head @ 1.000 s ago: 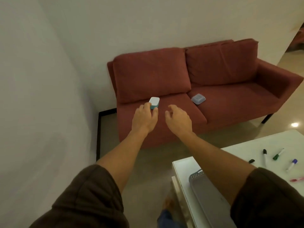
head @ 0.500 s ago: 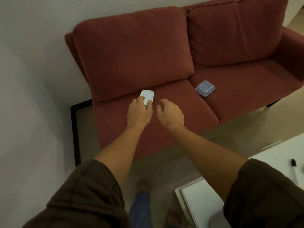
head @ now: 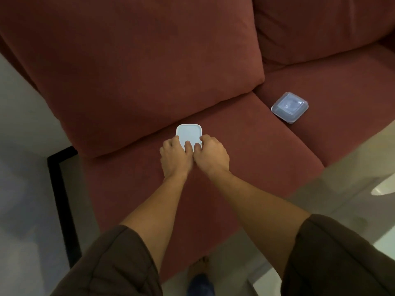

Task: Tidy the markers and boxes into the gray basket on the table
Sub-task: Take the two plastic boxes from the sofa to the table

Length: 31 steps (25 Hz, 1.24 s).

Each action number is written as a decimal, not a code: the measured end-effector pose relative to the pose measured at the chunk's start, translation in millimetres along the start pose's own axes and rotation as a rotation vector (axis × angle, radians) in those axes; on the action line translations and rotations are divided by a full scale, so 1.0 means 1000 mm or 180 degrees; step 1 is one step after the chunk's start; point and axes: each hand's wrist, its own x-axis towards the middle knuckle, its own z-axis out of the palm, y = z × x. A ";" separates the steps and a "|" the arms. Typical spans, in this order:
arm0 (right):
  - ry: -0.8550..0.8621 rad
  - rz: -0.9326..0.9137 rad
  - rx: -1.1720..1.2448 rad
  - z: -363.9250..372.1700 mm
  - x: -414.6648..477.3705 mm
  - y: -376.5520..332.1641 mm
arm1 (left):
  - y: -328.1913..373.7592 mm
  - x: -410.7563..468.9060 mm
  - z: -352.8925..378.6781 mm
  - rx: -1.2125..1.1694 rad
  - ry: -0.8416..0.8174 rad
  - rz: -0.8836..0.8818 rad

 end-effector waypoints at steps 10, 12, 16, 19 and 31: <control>-0.0064 0.0598 0.0099 0.051 0.055 0.019 | -0.016 0.046 0.043 0.0002 -0.0084 -0.0133; 0.0015 0.0659 0.0258 0.042 0.055 0.021 | -0.006 0.044 0.042 -0.0008 0.0011 -0.0078; 0.0468 0.0725 0.0601 -0.012 0.044 0.025 | 0.042 0.033 0.030 -0.0274 0.0129 0.0095; 0.0861 0.0889 0.0807 -0.086 0.028 0.039 | 0.110 0.010 0.027 -0.0718 0.0083 0.0509; 0.2013 0.2483 0.0929 -0.284 -0.148 0.269 | 0.314 -0.245 0.137 -0.0800 -0.1574 0.1992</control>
